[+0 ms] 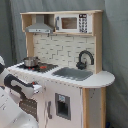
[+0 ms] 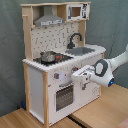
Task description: Play with the kitchen
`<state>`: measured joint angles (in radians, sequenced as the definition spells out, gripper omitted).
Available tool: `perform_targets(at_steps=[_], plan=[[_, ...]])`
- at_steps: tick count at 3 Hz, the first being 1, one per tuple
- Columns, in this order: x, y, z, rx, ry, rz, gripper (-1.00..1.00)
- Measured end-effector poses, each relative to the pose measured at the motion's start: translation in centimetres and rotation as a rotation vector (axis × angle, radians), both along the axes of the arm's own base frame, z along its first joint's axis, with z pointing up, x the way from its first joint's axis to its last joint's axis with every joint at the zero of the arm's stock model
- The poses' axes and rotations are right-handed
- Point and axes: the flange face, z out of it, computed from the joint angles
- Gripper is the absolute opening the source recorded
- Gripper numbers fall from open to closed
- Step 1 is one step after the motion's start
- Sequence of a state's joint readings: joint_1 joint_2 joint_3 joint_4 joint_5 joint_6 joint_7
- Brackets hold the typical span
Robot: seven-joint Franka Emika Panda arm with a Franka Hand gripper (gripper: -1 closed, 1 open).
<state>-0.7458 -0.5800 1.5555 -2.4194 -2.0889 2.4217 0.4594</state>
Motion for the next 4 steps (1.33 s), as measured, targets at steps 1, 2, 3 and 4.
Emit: perform_targets(at_steps=[1, 2, 3, 4], plan=[[0.01, -0.03, -0.01, -0.099, -0.009, -0.005, -1.00], [0.08, 0.05, 0.08, -0.037, 0.006, -0.056, -1.00], [0.13, -0.04, 0.07, -0.033, 0.007, -0.061, 1.00], [0.15, -0.12, 0.03, -0.025, 0.010, -0.070, 1.00]])
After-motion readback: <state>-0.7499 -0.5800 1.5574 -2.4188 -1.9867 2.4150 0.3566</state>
